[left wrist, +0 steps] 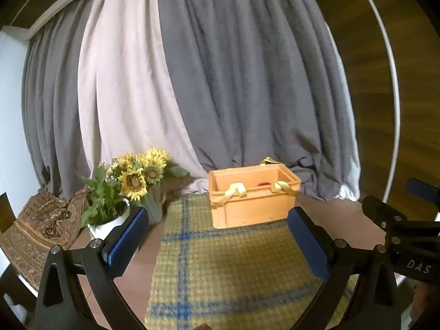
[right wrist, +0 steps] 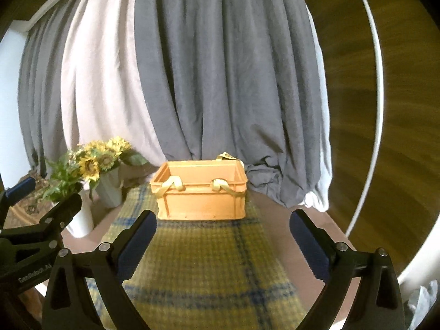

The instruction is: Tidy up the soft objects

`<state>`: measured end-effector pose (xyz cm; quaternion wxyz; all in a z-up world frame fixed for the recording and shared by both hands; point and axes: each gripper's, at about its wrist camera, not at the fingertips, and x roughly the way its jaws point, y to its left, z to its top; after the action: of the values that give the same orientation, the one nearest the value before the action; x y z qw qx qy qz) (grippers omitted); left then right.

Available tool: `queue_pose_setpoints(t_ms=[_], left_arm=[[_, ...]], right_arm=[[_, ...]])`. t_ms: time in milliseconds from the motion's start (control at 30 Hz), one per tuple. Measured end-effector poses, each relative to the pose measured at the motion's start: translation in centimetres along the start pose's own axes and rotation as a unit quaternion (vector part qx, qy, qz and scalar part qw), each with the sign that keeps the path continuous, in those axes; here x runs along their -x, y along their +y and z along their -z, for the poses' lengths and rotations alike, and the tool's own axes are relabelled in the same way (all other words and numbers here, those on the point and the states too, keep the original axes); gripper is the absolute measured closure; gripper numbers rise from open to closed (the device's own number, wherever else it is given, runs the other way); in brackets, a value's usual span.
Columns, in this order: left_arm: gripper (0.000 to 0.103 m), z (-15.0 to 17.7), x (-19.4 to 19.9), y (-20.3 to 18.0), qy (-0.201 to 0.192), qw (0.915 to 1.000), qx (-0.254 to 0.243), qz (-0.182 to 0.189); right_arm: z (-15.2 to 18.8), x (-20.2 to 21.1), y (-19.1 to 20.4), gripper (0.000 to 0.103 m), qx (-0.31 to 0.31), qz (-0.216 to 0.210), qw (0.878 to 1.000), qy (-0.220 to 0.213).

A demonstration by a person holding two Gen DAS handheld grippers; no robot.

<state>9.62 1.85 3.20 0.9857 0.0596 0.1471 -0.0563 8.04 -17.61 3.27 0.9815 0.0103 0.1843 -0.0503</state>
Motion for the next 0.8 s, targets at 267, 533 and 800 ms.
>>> queue_pose_setpoints(t_ms=[267, 533, 800], left_arm=[[0.000, 1.4, 4.9, -0.7, 0.001, 1.0000, 0.000, -0.001], [0.000, 2.2, 8.3, -1.3, -0.004, 1.0000, -0.002, 0.000], [0.000, 2.4, 9.6, -1.5, -0.003, 1.0000, -0.001, -0.002]], right_arm=[[2.0, 4.9, -0.7, 0.004, -0.004, -0.010, 1.000, 0.003], [3.5, 7.9, -1.3, 0.004, -0.016, -0.018, 1.000, 0.009], [4.2, 9.4, -1.7, 0.004, -0.013, -0.017, 1.000, 0.008]])
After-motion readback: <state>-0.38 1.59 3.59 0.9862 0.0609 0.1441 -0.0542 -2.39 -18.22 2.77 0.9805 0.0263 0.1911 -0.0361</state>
